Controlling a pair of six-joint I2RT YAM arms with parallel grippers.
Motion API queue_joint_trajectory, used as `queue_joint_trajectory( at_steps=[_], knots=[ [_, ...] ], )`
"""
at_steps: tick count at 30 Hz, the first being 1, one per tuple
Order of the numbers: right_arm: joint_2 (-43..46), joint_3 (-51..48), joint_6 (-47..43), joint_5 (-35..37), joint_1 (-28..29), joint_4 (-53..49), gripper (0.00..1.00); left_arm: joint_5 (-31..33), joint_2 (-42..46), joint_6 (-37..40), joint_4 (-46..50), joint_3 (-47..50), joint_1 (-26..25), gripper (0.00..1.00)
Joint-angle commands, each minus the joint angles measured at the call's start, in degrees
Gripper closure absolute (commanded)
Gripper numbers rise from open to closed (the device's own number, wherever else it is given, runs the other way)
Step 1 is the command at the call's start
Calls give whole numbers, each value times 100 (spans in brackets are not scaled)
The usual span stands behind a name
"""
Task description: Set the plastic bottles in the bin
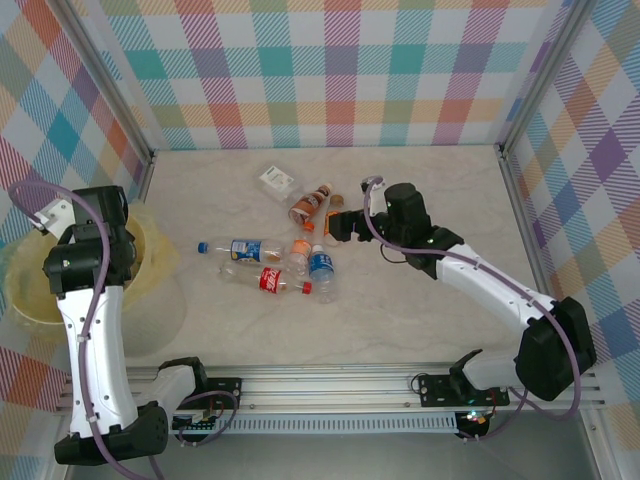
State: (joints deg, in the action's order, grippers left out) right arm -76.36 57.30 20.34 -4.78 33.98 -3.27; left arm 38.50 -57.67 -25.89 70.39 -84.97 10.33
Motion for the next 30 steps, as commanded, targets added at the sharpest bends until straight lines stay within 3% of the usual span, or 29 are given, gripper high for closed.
queue_joint_trajectory(
  at_steps=[1,6,11,16,19,30],
  knots=[
    [-82,-37,505,580,-14,144,0,-949,98,86,-190,-169,83,8],
    [-717,498,940,1053,-31,-714,0,-2560,130,119,-591,-361,82,0],
    [-1838,1493,1323,1082,-31,-1788,0,-4336,255,90,-1250,-309,83,0],
    [-2916,2356,1277,956,-22,-2279,7,-6240,350,-426,-2251,262,63,0],
    [-3418,2804,1196,1162,-19,-2536,11,-6555,382,-575,-2519,533,16,0],
    [-4702,3894,1197,1563,127,-3153,22,-6591,326,-490,-2544,863,-65,0]
  ],
)
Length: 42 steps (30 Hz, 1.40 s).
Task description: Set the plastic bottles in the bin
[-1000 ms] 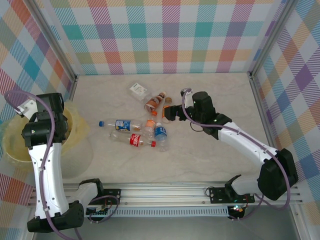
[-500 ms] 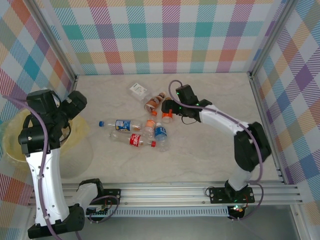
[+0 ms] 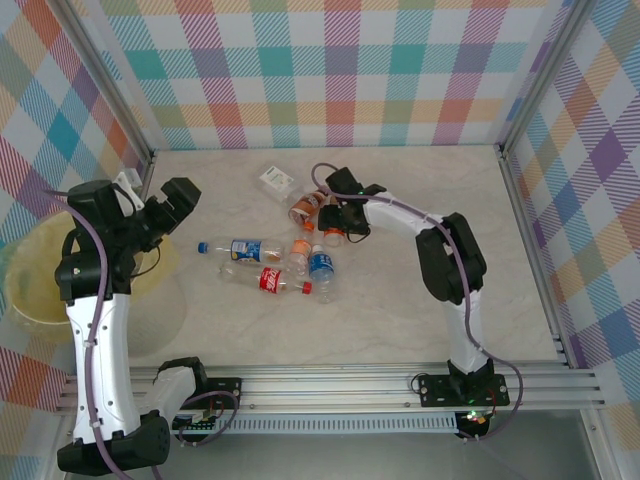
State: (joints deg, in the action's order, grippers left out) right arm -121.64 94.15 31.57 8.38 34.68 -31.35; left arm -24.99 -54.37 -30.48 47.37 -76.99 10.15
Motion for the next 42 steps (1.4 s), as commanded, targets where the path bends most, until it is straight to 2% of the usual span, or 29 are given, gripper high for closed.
queue_joint_trajectory(
  at_steps=[1,5,11,16,21,33,38,42],
  knots=[
    [-213,205,92,268,52,-299,23,-265,-18,-41,-270,77,-64,0],
    [-388,244,145,279,64,-215,28,-296,-54,-98,-425,163,-191,0],
    [-392,36,165,254,79,1,38,-129,-224,-55,-504,192,-645,0],
    [97,-534,22,228,83,561,47,-41,-559,-158,-666,88,-978,0],
    [558,-1014,-81,92,86,939,55,283,-874,-227,-1014,-44,-1669,0],
    [1919,-2278,-17,429,75,1619,60,706,-1543,-700,-1959,170,-2882,0],
    [2660,-2972,49,245,73,2297,61,740,-1878,-819,-2090,176,-3204,0],
    [3313,-3551,-67,-234,75,3092,61,496,-2098,-820,-2264,167,-3380,0]
  ],
)
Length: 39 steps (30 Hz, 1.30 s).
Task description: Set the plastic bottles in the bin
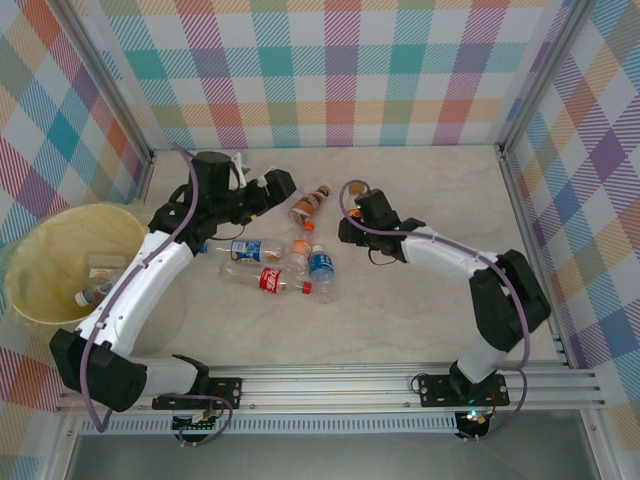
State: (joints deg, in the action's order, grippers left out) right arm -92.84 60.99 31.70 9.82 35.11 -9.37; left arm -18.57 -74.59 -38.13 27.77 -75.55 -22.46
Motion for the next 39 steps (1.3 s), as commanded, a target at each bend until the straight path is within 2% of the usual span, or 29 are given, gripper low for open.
queue_joint_trajectory(
  at_steps=[1,8,16,22,27,30,35,39],
  knots=[
    [573,-371,-140,-534,31,1098,61,-267,-162,-41,-365,8,-171,0],
    [1281,-773,-528,-1978,65,1963,61,-519,-721,-37,-743,-204,-504,0],
    [1383,-564,-671,-3174,92,2046,60,-855,-1081,-9,-1142,-397,-625,2],
    [1227,-320,-650,-3557,149,2029,59,-945,-1269,224,-1238,-614,-777,5],
    [1185,-204,-604,-3807,197,2183,57,-616,-1339,121,-1013,-586,-819,18],
    [1189,-160,-571,-3829,198,2253,56,-753,-1415,125,-1007,-639,-822,20],
    [1147,163,-672,-3705,198,1676,55,-1051,-1497,289,-791,-739,-848,26],
    [1106,426,-811,-3745,204,1236,52,-987,-1423,464,-555,-748,-870,37]
  ],
)
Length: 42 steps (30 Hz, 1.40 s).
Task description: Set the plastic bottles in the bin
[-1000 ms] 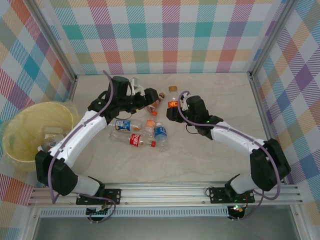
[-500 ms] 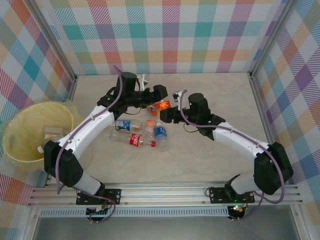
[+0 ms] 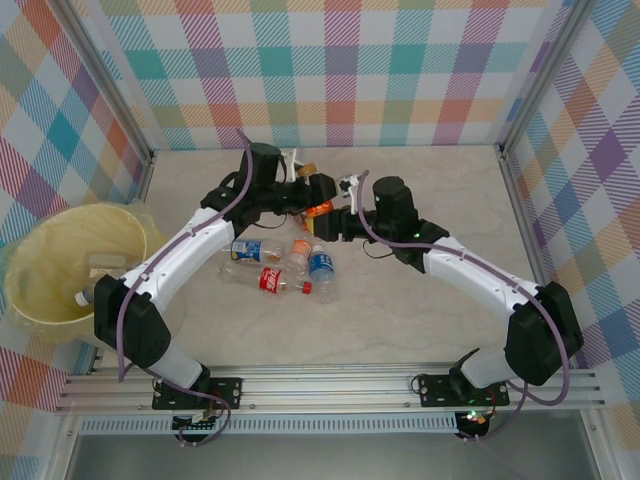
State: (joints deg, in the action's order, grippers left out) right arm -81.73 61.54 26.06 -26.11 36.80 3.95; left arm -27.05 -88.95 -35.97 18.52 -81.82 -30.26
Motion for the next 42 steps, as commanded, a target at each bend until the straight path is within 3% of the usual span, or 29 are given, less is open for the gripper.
queue_joint_trajectory(
  at_steps=[1,5,9,12,14,20,27,34,39,42],
  knots=[
    [-9,431,-299,-171,34,-195,50,-106,46,286,422,-119,-91,40],
    [21,541,-485,-187,28,-460,41,255,215,363,626,-148,-77,44],
    [96,624,-682,-234,21,-782,18,585,460,323,571,-57,-33,46],
    [147,657,-830,-245,18,-952,10,749,629,241,490,26,28,47],
    [188,658,-919,-255,21,-1024,0,835,720,188,449,84,77,47],
    [465,680,-1222,50,21,-1299,0,1284,1008,214,663,98,290,47],
    [1064,179,-1168,1390,21,-743,0,2517,1643,666,1443,-264,578,47],
    [1183,-160,-982,2528,-6,-378,0,4494,2353,1294,2296,-863,677,47],
    [996,-85,-872,2571,-15,-434,0,5741,2791,1798,2467,-1091,697,47],
    [891,-42,-781,2560,-15,-429,0,7125,2909,1997,2743,-1273,705,48]
  ],
)
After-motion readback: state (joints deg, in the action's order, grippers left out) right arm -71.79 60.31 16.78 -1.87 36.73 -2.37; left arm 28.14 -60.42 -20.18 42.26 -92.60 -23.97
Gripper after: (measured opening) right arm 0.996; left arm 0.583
